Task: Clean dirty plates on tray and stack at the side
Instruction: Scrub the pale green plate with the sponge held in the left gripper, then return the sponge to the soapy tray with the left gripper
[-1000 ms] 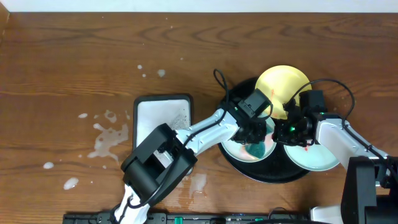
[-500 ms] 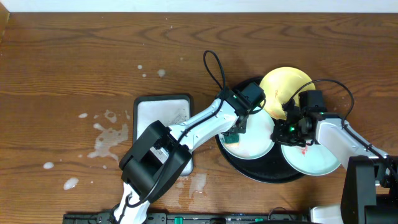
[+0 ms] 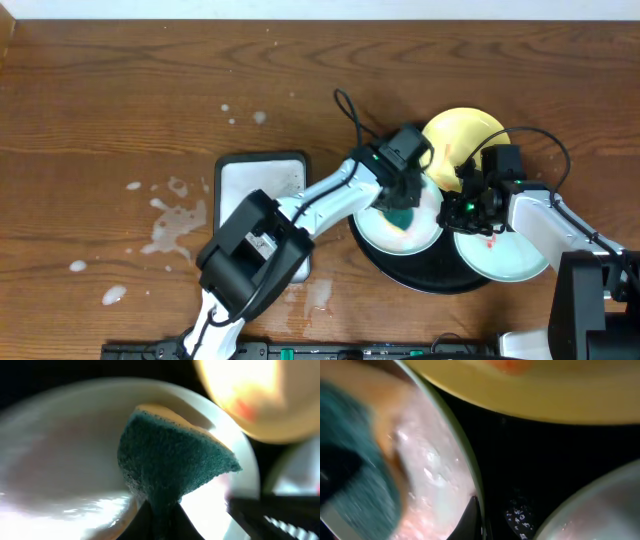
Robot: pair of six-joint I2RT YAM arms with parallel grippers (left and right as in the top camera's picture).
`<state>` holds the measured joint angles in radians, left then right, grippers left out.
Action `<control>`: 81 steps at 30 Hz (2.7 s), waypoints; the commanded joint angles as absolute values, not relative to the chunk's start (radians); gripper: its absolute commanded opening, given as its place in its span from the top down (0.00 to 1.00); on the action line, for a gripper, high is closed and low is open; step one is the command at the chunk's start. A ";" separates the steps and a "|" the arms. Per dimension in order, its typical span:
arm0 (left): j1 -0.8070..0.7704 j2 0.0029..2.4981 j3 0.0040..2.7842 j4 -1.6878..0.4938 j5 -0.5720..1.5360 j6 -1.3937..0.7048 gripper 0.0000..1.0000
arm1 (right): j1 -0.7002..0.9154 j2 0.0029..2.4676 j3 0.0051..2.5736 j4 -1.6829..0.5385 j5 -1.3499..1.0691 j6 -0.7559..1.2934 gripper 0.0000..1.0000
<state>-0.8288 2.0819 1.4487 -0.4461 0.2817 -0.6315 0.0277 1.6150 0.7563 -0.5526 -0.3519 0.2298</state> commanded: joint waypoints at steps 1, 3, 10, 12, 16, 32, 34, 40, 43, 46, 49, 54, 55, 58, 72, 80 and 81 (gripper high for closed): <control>-0.886 2.115 1.437 -0.447 0.374 -0.640 0.89 | 0.028 1.642 0.740 -0.558 -0.236 0.219 0.99; -0.897 2.122 1.437 -0.460 0.369 -0.640 0.89 | 0.028 1.642 0.740 -0.560 -0.236 0.219 0.99; -0.874 2.125 1.438 -0.647 0.045 -0.642 0.92 | 0.028 1.642 0.740 -0.565 -0.236 0.219 0.99; -0.864 2.124 1.444 -0.704 -0.072 -0.644 0.92 | 0.028 1.642 0.740 -0.564 -0.236 0.219 0.99; -0.849 2.118 1.503 -0.819 -0.232 -0.648 0.93 | 0.028 1.642 0.740 -0.564 -0.236 0.219 0.99; -0.814 1.866 1.658 -0.975 -0.039 -0.648 0.92 | 0.028 1.642 0.740 -0.538 -0.237 0.219 0.93; -0.781 1.819 1.658 -1.040 -0.041 -0.648 0.92 | 0.028 1.642 0.742 -0.538 -0.237 0.220 0.99; -0.600 1.731 1.623 -1.229 -0.044 -0.616 0.92 | 0.028 1.583 0.793 -0.628 -0.223 0.219 0.99; -0.490 1.707 1.560 -1.249 -0.036 -0.568 0.92 | 0.045 1.491 0.829 -0.711 -0.128 0.221 0.99; -0.415 1.687 1.489 -1.229 -0.033 -0.533 0.89 | 0.091 1.402 0.850 -0.757 -0.057 0.237 0.99; -0.360 1.666 1.419 -1.195 -0.007 -0.488 0.79 | 0.162 1.307 0.862 -0.790 0.054 0.258 0.99; -0.319 1.628 1.338 -1.130 0.069 -0.445 0.65 | 0.304 1.179 0.868 -0.803 0.284 0.276 0.99; -0.319 1.620 1.335 -1.129 0.070 -0.445 0.63 | 0.333 1.161 0.871 -0.802 0.327 0.276 0.99; -0.319 1.585 1.335 -1.132 0.072 -0.445 0.49 | 0.422 1.127 0.891 -0.796 0.474 0.252 0.99; -0.319 1.225 1.335 -1.196 0.072 -0.446 0.26 | 0.772 1.126 0.935 -0.781 1.114 0.033 0.99; -0.319 1.155 1.335 -1.208 0.071 -0.446 0.18 | 0.886 1.126 0.935 -0.774 1.192 0.020 0.99; -0.319 1.156 1.335 -1.208 0.071 -0.446 0.18 | 0.896 1.126 0.935 -0.774 1.204 0.020 0.99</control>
